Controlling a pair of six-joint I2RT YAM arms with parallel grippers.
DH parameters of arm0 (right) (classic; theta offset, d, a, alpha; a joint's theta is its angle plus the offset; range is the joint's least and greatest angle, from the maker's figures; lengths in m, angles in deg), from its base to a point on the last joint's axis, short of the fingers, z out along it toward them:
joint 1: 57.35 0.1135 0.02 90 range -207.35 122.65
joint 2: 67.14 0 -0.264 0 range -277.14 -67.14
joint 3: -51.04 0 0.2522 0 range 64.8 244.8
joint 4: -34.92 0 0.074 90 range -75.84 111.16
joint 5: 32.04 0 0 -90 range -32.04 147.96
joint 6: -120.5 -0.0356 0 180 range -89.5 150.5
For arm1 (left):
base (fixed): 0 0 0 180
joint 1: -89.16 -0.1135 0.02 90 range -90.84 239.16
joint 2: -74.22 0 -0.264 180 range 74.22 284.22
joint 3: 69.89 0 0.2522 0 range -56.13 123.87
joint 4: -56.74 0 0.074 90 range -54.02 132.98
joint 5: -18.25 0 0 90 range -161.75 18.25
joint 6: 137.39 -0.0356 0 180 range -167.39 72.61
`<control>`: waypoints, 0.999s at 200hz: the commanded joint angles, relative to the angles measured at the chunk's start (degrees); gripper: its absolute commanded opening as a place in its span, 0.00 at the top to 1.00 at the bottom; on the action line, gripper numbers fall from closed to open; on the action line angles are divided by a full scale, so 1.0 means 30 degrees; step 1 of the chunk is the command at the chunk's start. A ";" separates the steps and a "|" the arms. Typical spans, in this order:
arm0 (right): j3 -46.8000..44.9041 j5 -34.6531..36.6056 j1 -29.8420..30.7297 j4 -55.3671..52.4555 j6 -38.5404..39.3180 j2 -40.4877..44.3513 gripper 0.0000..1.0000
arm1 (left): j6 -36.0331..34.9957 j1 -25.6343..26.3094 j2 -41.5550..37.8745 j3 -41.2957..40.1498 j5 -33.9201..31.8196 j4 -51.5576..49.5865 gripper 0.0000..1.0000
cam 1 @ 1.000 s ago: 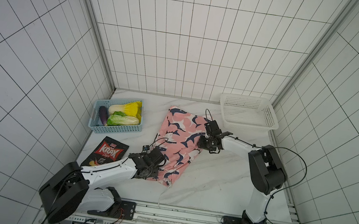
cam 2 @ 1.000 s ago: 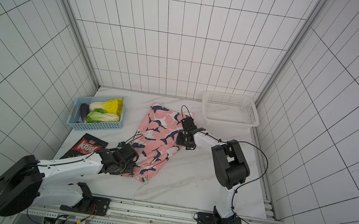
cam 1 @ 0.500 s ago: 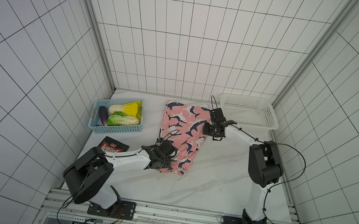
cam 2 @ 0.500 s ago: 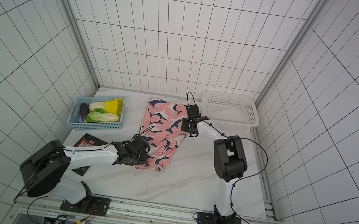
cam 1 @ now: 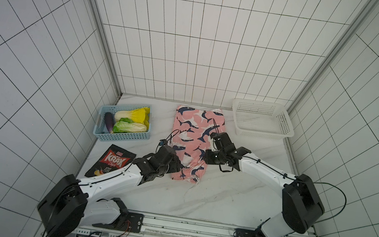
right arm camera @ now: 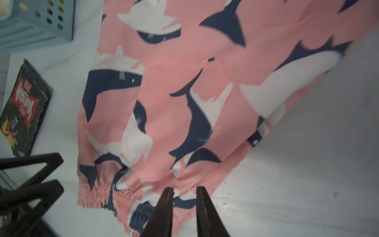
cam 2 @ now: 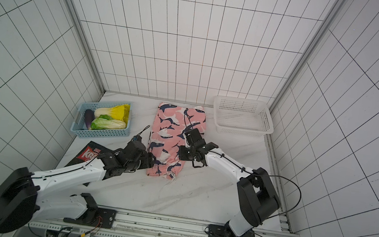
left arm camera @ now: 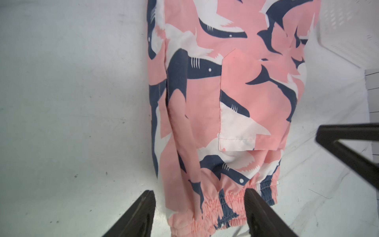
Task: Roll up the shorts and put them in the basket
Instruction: Adjust the shorts at the center of the board, then roll the shorts at the center of the board.
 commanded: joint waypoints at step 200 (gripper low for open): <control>-0.6078 -0.1034 0.0568 0.6352 -0.2527 -0.2576 1.00 | 0.0671 -0.0390 0.3272 -0.3977 0.5634 0.7976 0.23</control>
